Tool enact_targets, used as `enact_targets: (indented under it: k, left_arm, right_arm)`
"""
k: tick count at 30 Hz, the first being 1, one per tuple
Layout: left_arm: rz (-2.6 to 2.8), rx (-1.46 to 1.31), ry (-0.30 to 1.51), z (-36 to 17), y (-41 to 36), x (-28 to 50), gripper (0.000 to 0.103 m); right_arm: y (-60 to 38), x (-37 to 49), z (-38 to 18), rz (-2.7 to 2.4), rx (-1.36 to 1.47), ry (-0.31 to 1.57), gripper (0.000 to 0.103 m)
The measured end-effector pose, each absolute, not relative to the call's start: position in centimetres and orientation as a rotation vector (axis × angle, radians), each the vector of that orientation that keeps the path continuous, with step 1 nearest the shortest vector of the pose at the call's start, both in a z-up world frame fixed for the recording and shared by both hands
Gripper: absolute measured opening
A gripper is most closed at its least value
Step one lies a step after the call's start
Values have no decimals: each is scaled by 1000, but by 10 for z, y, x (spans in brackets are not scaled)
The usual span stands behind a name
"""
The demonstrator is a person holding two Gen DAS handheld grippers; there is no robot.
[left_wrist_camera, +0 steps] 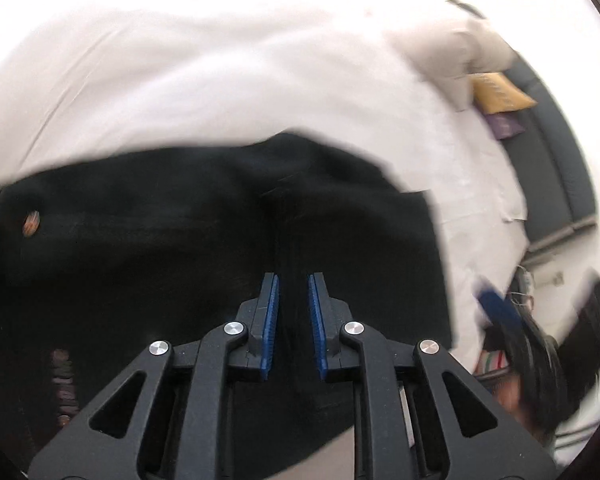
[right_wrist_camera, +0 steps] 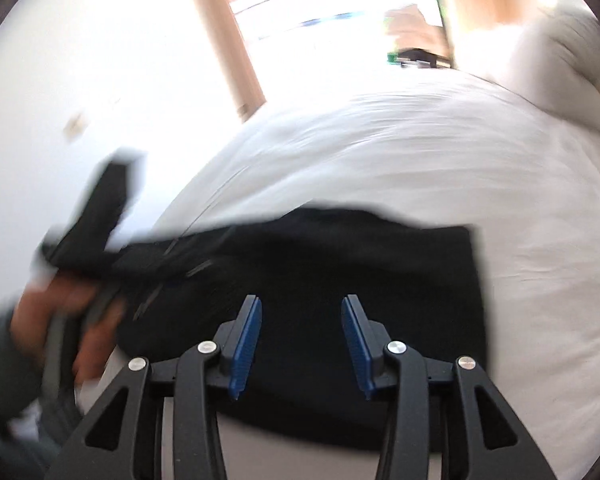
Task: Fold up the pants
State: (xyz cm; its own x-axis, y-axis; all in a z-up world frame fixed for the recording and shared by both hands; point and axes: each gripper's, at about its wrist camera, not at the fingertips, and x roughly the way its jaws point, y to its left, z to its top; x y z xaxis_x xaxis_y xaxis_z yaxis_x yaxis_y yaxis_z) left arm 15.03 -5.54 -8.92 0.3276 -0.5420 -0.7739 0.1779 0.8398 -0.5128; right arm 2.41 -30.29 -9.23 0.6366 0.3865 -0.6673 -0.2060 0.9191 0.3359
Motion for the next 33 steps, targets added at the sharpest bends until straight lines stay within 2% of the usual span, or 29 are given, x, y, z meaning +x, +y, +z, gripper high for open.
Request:
enact_targets:
  k: [3, 6, 8, 9, 10, 11, 12, 16, 17, 18, 20, 23, 24, 25, 26, 28, 29, 30, 31, 32, 33]
  left_arm:
    - [-622, -349, 1086, -76, -91, 147, 15]
    - [-675, -291, 1122, -98, -128, 148, 15]
    - [-651, -269, 1208, -128, -141, 145, 15]
    - [-654, -267, 1230, -140, -142, 140, 15]
    - [-660, -270, 1225, -145, -140, 136, 15]
    - [-670, -270, 1198, -147, -137, 128, 15]
    - [-678, -266, 1185, -147, -135, 122, 15]
    - [-697, -272, 1180, -148, -121, 111, 15]
    - [-696, -275, 1182, -148, -118, 109, 15]
    - [-693, -288, 1183, -150, -115, 107, 15]
    - [-683, -325, 1180, -153, -116, 105, 15]
    - [-676, -373, 1162, -157, -106, 99, 15]
    - [-681, -378, 1156, -160, -92, 90, 15]
    - [-685, -374, 1154, -164, -88, 85, 15]
    - [-689, -376, 1147, -164, -86, 82, 15]
    - [-679, -372, 1145, -162, -82, 78, 15]
    - [-671, -372, 1140, -162, -86, 80, 15]
    - [-657, -373, 1129, -159, -85, 77, 15]
    - [-641, -374, 1118, -156, -81, 73, 15]
    - [-624, -379, 1108, -150, -73, 69, 15]
    - [-613, -384, 1100, -142, -68, 67, 15]
  right_arm:
    - [-353, 67, -103, 334, 432, 835, 45]
    - [-380, 105, -134, 360, 607, 902, 45]
    - [-391, 123, -163, 341, 682, 970, 45]
    - [-395, 133, -184, 320, 714, 1031, 42]
    - [-395, 134, -196, 284, 717, 1057, 34]
    - [-403, 136, -206, 264, 737, 1049, 19]
    - [-407, 134, -209, 262, 760, 1031, 15]
    - [-420, 123, -195, 215, 801, 1010, 19]
    - [-417, 114, -184, 236, 785, 989, 24]
    - [-412, 100, -171, 295, 794, 952, 35]
    - [-401, 74, -162, 378, 834, 923, 51]
    - [-369, 36, -186, 463, 791, 1023, 59]
    - [-362, 25, -204, 412, 745, 1085, 44]
    - [-362, 17, -208, 375, 720, 1065, 35]
    - [-364, 13, -206, 349, 718, 1050, 32]
    - [-367, 9, -194, 375, 834, 1044, 35]
    - [-364, 7, -186, 416, 846, 1011, 39]
    - [-356, 6, -172, 469, 812, 960, 52]
    - [-350, 5, -168, 475, 776, 950, 61]
    - [-347, 8, -169, 462, 755, 962, 80]
    - [-343, 13, -183, 399, 726, 1032, 92]
